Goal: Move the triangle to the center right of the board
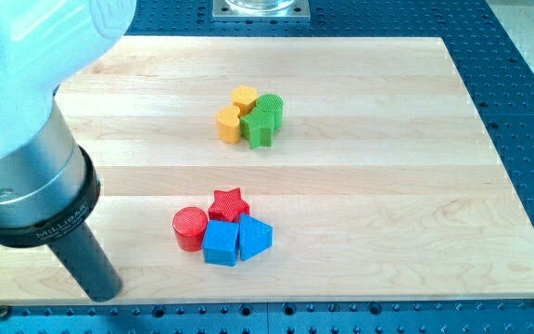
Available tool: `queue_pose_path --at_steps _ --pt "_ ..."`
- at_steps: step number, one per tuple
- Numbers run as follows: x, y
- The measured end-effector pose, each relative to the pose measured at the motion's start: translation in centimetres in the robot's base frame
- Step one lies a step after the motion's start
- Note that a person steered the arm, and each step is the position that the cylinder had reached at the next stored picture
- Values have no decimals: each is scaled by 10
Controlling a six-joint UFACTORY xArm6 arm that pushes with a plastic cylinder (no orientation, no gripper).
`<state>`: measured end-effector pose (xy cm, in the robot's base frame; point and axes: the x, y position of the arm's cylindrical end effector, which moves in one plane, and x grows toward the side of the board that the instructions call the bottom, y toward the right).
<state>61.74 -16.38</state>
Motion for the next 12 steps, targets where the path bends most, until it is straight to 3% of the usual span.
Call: queue_pose_path --at_steps 5,7,8,9,10,11,12 --pt "0 30" --pt "-16 133" --pt "-71 158" --pt "-39 154" --pt "-42 138" --pt "-112 188" --pt "-115 197"
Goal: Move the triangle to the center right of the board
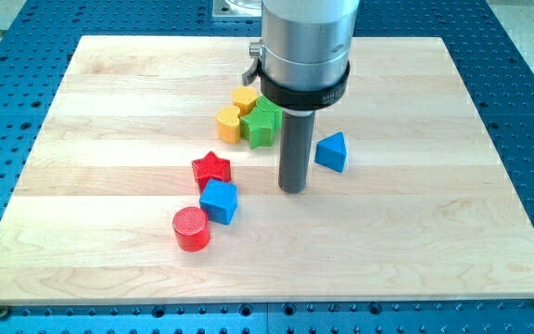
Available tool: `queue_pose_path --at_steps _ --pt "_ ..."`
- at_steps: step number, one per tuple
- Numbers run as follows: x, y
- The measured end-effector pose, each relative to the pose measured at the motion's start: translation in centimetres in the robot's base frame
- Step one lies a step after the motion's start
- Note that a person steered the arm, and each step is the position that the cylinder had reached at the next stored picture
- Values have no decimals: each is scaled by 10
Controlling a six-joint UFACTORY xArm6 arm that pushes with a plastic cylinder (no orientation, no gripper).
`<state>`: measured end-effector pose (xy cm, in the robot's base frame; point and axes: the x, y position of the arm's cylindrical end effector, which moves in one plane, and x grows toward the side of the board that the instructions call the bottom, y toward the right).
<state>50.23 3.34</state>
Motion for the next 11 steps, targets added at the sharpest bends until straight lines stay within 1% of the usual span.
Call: queue_pose_path --at_steps 1,2,3,4,5,6,7,8,9,10,11 --pt "-9 5" --pt "-33 46" --pt "-52 109" --pt "-44 49" --pt "-52 23" --pt "-100 84" --pt "-98 122" --pt "-107 76" --pt "-147 101" --pt "-150 136" --pt "-98 174"
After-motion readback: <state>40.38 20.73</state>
